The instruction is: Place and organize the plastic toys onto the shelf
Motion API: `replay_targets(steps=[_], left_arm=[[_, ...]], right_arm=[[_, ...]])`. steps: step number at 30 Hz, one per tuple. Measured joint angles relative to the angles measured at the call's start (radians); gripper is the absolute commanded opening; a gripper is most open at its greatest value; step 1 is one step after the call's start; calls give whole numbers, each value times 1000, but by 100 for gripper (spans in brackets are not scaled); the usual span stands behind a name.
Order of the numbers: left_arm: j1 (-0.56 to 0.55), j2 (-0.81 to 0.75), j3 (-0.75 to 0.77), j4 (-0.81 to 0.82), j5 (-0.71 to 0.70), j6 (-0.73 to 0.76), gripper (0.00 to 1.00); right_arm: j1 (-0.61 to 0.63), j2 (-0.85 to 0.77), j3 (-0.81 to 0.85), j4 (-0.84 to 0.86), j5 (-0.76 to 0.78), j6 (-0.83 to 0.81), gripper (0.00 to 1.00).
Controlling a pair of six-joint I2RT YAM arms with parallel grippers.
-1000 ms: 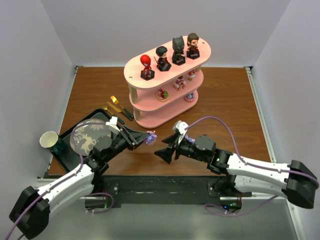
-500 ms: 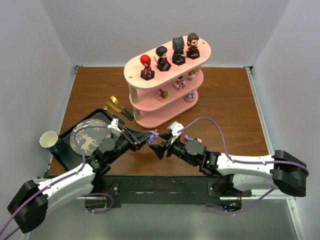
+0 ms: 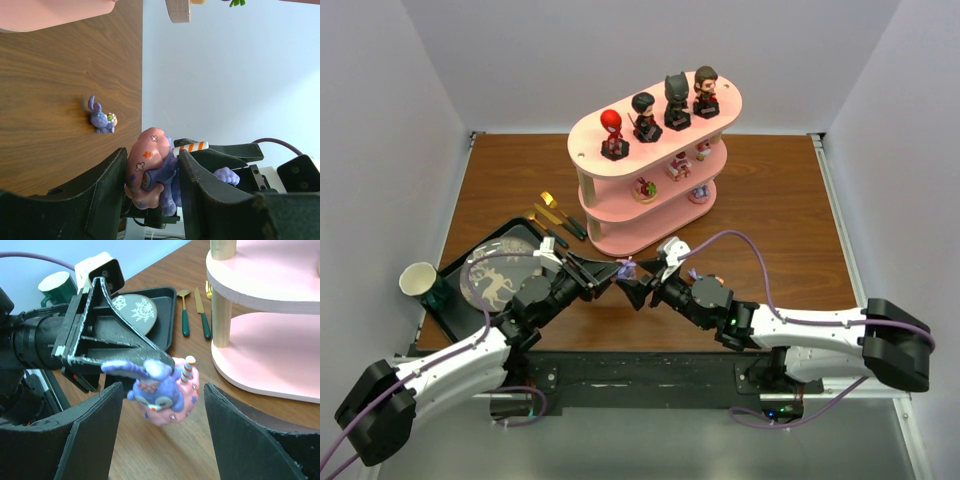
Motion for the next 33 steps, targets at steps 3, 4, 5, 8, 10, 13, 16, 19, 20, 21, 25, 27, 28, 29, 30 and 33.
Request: replay_targets(steps=[3,4,5,8,10,13,16,19,20,21,25,27,28,29,30,33], left_arm=[[0,0,0,0,0,0,0],[0,0,0,0,0,0,0],[0,0,0,0,-1,0,0],[0,-1,-6,-2,-7,1,0],[0,-2,-12,-3,-9,0,0],[1,-3,-16,-7,-23,0,18],[1,-7,-19,-5,-26,1,40],[0,-20,-29,-7,-27,10,61],[0,-28,-29,-13,-28,20,69],[0,-38,-29,-22,-30,33,73],[0,-100,-29,-89,-47,93,81],[4,-136,-26,-151,-64,141,84],[9,-153,-20,-193,-72,172,85],[16,-171,-8,-238,-87,207,87],[23,-187,12,-293,-102,245,88],[44,-220,118,-463,-164,383,90]], right_arm=[[3,27,15,5,0,3,61],[3,36,18,5,0,4,61],[3,44,18,6,1,6,61],[3,63,18,15,10,15,49],[3,71,18,22,23,21,32],[5,79,18,27,40,27,9],[6,78,18,27,53,23,0],[4,78,18,16,42,24,0],[-2,77,18,10,41,21,0],[-13,74,16,1,42,20,0],[-121,56,-5,-43,35,21,0],[-202,42,-20,-66,13,21,0],[-229,39,-24,-73,3,19,0],[-278,37,-28,-79,-19,16,0],[-308,37,-31,-82,-35,13,0],[-422,44,-38,-71,-104,0,0]])
